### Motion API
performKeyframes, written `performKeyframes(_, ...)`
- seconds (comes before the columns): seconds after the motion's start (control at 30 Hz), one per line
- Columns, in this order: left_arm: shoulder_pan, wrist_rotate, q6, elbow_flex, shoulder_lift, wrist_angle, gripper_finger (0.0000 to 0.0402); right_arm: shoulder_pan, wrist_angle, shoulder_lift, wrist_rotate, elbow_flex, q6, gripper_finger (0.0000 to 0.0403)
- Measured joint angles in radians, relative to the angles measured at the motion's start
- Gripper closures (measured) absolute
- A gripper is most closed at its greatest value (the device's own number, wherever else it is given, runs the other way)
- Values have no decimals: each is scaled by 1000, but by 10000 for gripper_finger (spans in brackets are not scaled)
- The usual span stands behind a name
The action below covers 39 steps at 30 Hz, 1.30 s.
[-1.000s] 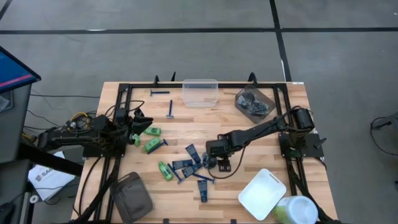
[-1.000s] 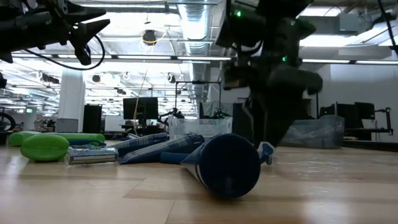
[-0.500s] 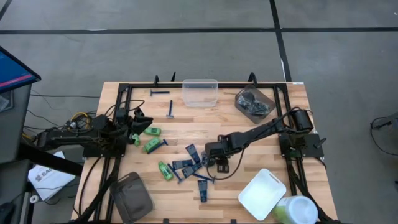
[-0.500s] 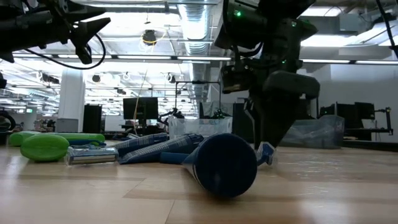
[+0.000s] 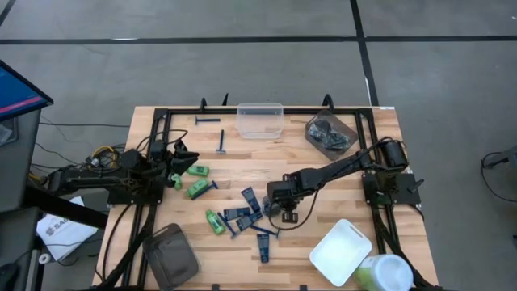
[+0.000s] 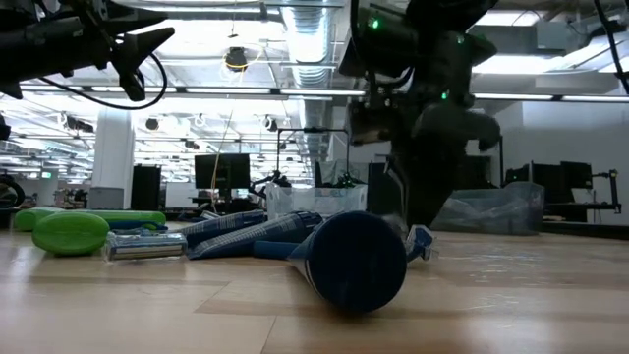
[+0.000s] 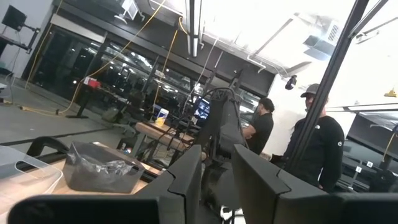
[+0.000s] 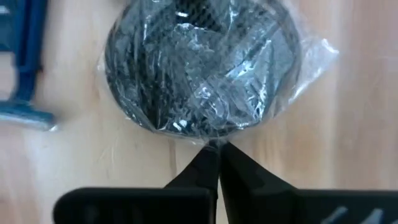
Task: Pick & Place Travel size toiletries
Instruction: Put the black hairbrush into the top black bin
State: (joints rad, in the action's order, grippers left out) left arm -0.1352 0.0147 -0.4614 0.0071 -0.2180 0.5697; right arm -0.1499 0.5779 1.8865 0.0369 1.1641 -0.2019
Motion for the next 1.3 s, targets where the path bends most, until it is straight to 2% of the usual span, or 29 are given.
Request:
performKeyframes(0.37,0,0,0,0,0,0,315,185,78,-299,-18,3,-15,402)
performKeyframes(0.53,0,-1,0,0,0,1,315,331,179,-436,-146,4,-99,403)
performKeyframes(0.7,0,-1,0,0,0,8,315,496,368,-511,-288,4,-265,403)
performKeyframes(0.83,0,-1,0,0,0,12,315,612,541,-519,-350,4,-384,403)
performKeyframes(0.93,0,-1,0,0,0,16,315,665,621,-497,-352,3,-407,403)
performKeyframes(1.3,0,0,0,0,0,21,315,724,682,-358,-379,-39,-403,398)
